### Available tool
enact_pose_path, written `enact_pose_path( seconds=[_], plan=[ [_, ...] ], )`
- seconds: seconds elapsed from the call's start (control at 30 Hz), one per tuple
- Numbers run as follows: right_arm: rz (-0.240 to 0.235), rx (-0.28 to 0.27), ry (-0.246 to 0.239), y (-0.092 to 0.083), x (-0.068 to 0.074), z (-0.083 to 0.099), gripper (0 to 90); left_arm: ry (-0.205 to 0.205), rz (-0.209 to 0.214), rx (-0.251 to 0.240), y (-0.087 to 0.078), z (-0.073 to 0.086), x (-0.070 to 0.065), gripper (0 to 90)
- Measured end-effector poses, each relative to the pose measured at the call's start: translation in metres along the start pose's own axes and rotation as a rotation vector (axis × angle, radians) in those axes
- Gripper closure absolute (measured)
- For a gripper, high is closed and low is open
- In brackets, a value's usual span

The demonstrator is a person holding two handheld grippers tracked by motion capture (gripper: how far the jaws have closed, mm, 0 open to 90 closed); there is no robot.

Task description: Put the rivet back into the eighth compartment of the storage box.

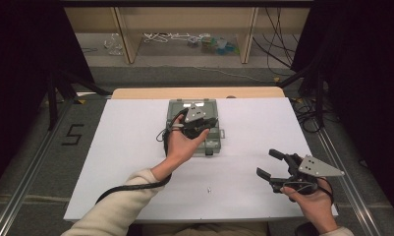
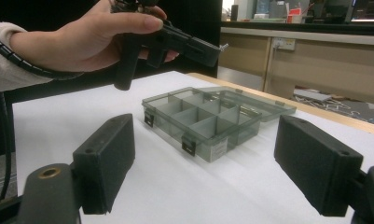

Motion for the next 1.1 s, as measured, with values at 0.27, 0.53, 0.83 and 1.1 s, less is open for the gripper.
enact_pose_path(
  seconds=[0.27,0.53,0.83,1.1],
  plan=[
    [-0.002,0.001,0.0,0.0,0.0,0.0,21.5,-0.011,-0.012,0.038,0.005,0.003,0.006,84.4],
    [-0.002,-0.001,-0.002,0.0,0.0,0.0,21.5,0.024,0.004,0.045,-0.002,0.006,0.001,68.5],
    [-0.003,0.006,-0.001,0.0,0.0,0.0,21.5,0.102,0.071,0.058,-0.024,0.016,-0.016,44.6],
    [-0.011,0.039,-0.008,-0.002,0.0,0.0,21.5,0.196,0.203,0.222,-0.036,0.029,-0.036,28.3]
  ],
)
Point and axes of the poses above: each handheld gripper's, and its own axes: y roughly forward along the jaws, z roughly out of its underside, x roughly to its left, the point moved 1 cm from there along y, roughly forward along the jaws, and after that the axes turned 12 degrees about z, right-handed, at the moved point
